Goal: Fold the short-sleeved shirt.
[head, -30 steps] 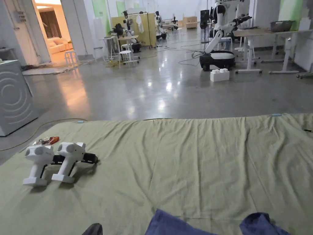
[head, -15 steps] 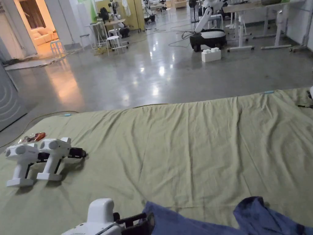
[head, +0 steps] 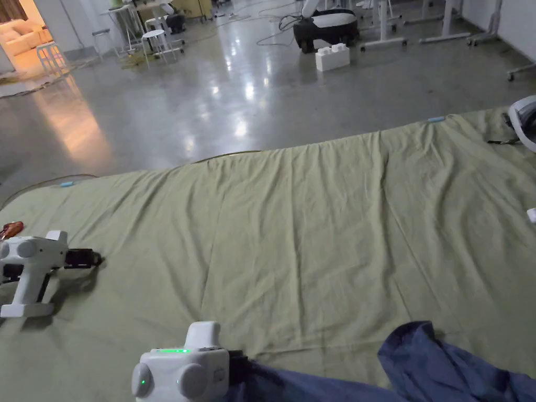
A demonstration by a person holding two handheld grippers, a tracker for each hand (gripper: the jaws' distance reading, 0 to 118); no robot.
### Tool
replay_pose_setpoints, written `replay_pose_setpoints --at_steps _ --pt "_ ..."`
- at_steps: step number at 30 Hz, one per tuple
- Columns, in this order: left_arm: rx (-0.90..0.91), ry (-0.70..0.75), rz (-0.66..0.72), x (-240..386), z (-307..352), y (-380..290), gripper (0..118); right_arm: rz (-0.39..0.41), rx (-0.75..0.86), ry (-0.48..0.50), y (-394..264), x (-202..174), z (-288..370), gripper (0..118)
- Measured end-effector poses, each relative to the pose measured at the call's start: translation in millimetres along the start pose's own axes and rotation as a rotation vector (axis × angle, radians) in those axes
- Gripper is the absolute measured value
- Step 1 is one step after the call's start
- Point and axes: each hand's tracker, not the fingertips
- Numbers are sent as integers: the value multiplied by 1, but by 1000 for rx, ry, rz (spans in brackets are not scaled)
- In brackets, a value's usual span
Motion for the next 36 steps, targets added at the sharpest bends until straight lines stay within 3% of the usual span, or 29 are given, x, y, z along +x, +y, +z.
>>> replay_pose_setpoints --at_steps 1,5,7,8,10,11,12,15,23,24,25,26,27,28,29,33,36 --pt "-10 -5 2 0 1 1 66 -3 -11 4 -1 1 -3 2" --pt "-13 65 -50 13 1 -3 20 -18 -35 27 1 0 -13 2" --pt "-24 76 -56 20 -2 -2 10 -16 -30 32 10 -1 -20 3" --pt "-33 78 -59 24 -2 -2 9 -10 -27 32 17 -1 -24 10" --pt "-34 97 -76 29 -6 -7 8 -9 -44 33 33 2 -41 52" --pt "-43 98 -79 30 -13 -7 8 -9 -73 43 41 7 -55 80" --pt "-56 97 -79 28 -18 -6 8 -16 -111 56 45 16 -71 92" --pt "-95 108 -132 34 -24 0 8 -40 -194 80 60 37 -128 96" --pt "-110 127 -205 46 -28 -8 8 -119 -478 30 56 76 -258 95" --pt "-108 126 -202 46 -27 -8 8 -90 -512 24 53 75 -267 89" --pt "-110 121 -195 45 -26 -7 8 -52 -509 36 47 63 -265 64" --pt "-109 119 -190 45 -25 -6 8 -15 -512 37 43 55 -263 26" --pt "-109 118 -187 43 -26 -6 8 42 -514 -41 38 46 -262 17" --pt "-108 116 -184 42 -26 -6 8 97 -484 -74 34 33 -259 13" --pt "-107 113 -181 42 -26 -5 8 109 -474 -35 33 31 -258 9" --pt "-31 19 -80 10 24 4 7 -28 -392 5 46 48 -233 6" --pt "123 -94 40 -28 120 1 7 -25 -245 42 73 51 -178 6"
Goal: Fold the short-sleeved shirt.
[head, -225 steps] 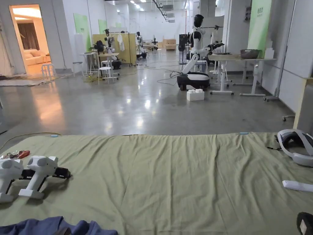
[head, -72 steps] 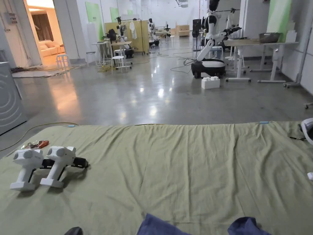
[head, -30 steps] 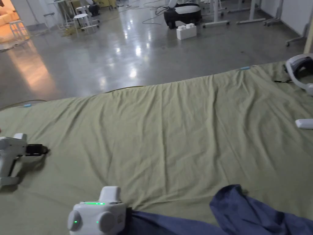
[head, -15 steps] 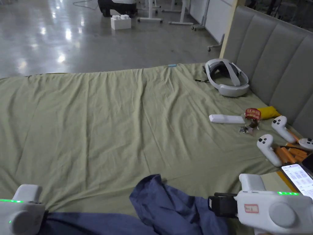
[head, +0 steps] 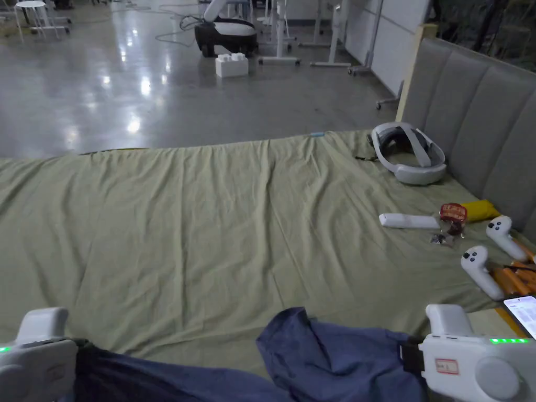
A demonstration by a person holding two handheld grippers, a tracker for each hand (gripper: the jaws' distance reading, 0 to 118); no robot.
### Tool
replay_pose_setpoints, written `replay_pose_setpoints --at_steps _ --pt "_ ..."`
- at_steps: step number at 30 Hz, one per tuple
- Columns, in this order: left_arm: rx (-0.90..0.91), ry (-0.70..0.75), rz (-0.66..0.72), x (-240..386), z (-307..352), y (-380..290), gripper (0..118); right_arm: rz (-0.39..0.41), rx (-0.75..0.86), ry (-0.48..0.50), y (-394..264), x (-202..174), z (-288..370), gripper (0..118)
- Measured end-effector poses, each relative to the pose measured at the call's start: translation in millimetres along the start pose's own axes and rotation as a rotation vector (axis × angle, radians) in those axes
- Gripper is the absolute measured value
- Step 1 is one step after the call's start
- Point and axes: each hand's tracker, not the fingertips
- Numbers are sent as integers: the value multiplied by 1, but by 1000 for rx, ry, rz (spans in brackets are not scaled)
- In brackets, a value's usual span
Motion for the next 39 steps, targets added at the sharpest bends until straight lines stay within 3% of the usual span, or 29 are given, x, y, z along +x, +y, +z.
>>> replay_pose_setpoints --at_steps 4,8,12,16,19,23,31,33,39 --pt "238 -41 -39 2 145 -15 7 66 181 -6 20 -13 78 6" --pt "381 -14 -72 -4 251 -22 7 54 334 9 46 -16 143 6" --pt "544 53 -52 -15 326 -22 7 38 492 -19 71 -22 185 6" --pt "701 64 -31 -21 387 -20 7 38 598 36 99 -42 225 6" --pt "765 108 -55 -16 406 -14 7 70 668 33 123 -63 250 6" --pt "821 108 -11 -23 430 6 7 57 765 47 166 -72 274 6" --pt "831 117 17 -34 420 35 7 87 775 26 209 -84 274 6" --pt "832 119 20 -34 412 43 7 98 769 17 201 -106 283 6" --pt "839 135 28 -32 397 85 6 94 788 0 239 -120 277 6"
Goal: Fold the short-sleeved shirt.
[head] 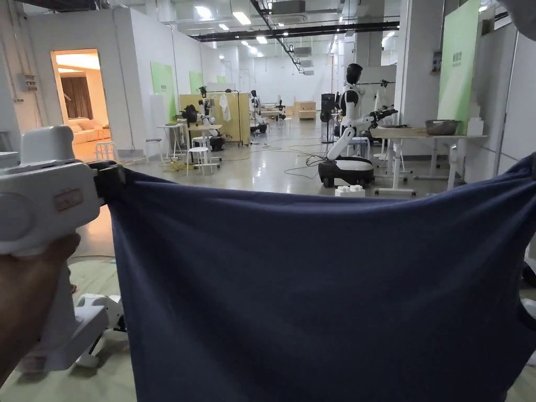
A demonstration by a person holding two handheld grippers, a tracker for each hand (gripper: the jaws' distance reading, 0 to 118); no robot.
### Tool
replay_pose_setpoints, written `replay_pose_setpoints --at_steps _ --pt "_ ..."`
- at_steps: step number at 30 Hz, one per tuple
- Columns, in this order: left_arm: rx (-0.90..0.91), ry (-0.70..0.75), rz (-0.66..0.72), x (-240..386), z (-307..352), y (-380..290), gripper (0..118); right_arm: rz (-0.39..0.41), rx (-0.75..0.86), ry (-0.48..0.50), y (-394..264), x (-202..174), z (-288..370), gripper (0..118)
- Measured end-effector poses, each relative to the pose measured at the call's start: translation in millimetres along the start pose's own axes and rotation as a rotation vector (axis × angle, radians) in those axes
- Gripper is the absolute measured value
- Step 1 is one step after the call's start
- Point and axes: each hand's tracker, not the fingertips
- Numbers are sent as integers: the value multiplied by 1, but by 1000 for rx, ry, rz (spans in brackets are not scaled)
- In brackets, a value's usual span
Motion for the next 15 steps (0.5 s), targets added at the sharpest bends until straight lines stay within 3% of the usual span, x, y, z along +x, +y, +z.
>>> replay_pose_setpoints --at_steps 6,11,15 --pt "12 29 12 7 -49 32 6 27 5 -8 35 -8 -39 6" --pt "-10 75 -1 12 -110 37 6 -2 12 -79 54 -13 -89 6" --pt "-34 84 6 12 -152 31 6 -11 16 -60 59 -20 -117 6"
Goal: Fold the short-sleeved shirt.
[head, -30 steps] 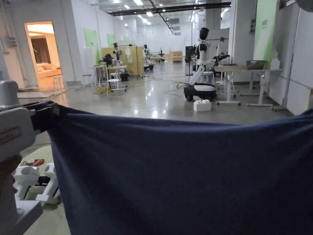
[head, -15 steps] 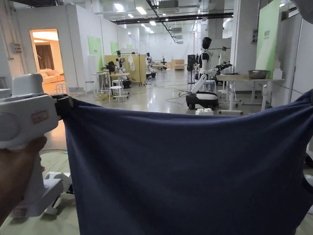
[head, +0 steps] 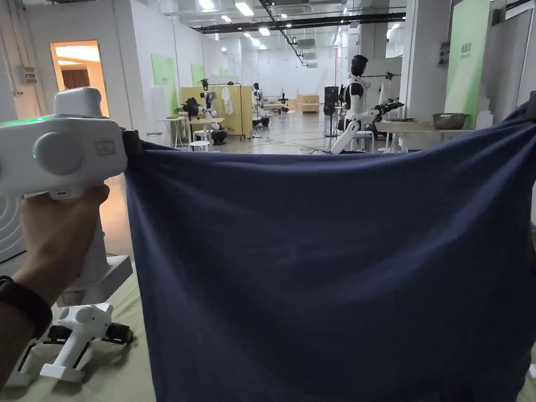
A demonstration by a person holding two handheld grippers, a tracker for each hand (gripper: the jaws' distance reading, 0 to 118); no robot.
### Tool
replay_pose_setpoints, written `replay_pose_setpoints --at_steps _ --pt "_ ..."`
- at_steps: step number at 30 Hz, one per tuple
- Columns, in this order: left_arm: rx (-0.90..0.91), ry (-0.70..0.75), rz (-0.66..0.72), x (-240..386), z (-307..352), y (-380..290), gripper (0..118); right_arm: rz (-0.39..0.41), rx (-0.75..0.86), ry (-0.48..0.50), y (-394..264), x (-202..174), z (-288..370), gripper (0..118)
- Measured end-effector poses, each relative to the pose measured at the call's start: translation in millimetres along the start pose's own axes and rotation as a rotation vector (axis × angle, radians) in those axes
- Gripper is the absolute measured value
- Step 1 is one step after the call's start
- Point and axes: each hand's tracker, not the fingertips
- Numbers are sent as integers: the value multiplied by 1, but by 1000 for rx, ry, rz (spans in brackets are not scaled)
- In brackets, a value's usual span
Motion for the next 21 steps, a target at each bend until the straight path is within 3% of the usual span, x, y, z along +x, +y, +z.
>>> replay_pose_setpoints --at_steps 4,6,8,9,14,21 --pt "-14 3 -15 -2 23 2 6 37 9 2 8 -11 -31 6" --pt "-17 1 -23 6 -17 -2 6 23 16 -6 11 -10 -42 6" --pt "-13 10 -31 14 -9 1 6 28 15 -27 14 -14 -54 6" --pt "-9 3 -40 17 -57 1 6 32 15 -32 15 -14 -58 6" --pt "1 19 -104 36 -84 -1 6 55 18 -57 18 -10 -98 6" --pt "-104 29 -94 54 -105 -83 6 66 -113 -46 -65 -6 -129 6"
